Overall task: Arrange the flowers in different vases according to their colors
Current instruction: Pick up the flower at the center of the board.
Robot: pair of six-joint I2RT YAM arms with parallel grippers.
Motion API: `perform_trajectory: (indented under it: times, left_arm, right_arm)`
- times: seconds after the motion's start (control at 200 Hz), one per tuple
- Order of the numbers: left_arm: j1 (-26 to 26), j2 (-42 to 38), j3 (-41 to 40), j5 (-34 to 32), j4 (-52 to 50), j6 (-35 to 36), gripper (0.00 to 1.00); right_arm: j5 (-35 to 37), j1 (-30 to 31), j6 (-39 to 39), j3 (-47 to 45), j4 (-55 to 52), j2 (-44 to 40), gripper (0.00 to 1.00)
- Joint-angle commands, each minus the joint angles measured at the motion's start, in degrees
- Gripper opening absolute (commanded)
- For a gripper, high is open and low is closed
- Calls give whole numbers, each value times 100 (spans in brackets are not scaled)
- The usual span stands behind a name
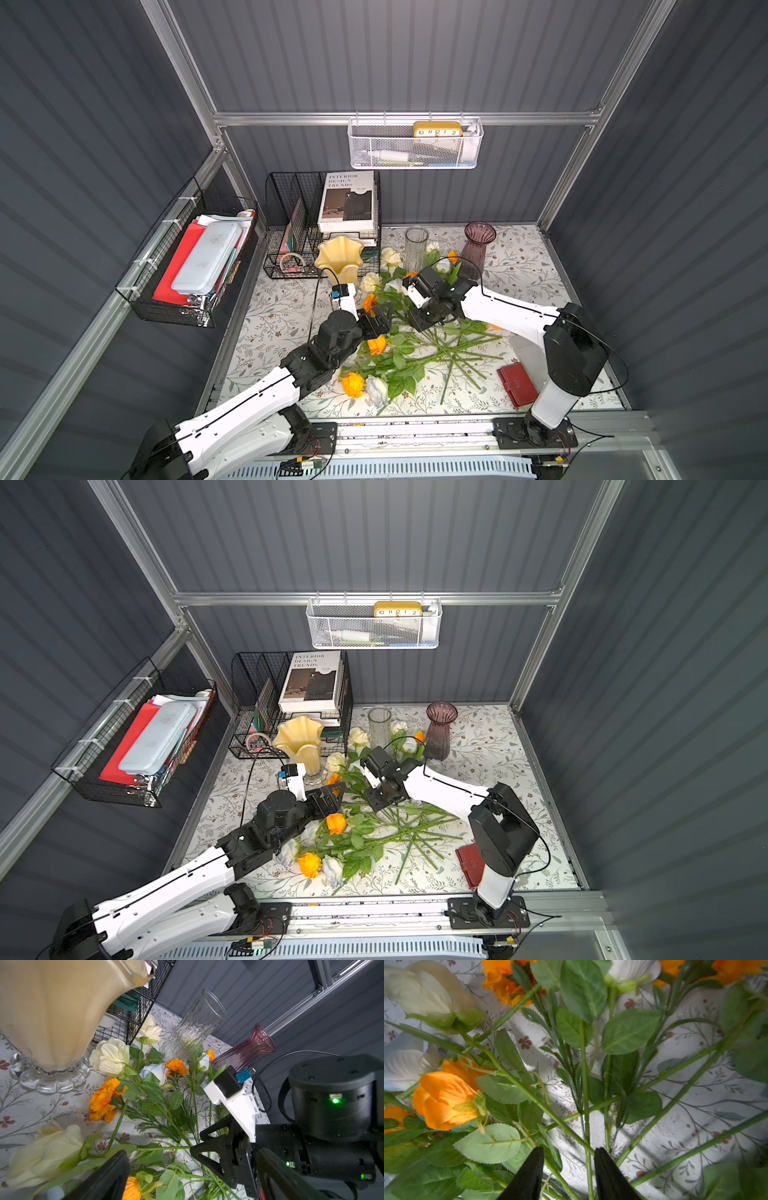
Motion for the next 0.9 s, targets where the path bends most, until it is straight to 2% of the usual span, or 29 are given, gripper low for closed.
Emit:
perform_trajectory:
  times: [0.0,0.11,0.26,0.57,0.891]
  left_arm:
    - [12,139,-97,-24,-136,-132,99]
    - [16,239,-201,178,103,-220,99]
    - [15,236,-265,129,123,-299,99]
    - [11,156,-248,47,14,-214,99]
    - [12,175,-279,-28,-29,-208,99]
  right_arm:
    - [-65,49,-685,245,72,70,44]
    - [-56,56,-1025,365,-36,215,43]
    - [-115,65,-1357,481,-119,490,43]
    - [223,70,-1646,800,-305,905,44]
    - [79,135,-1822,931,-473,1204,44]
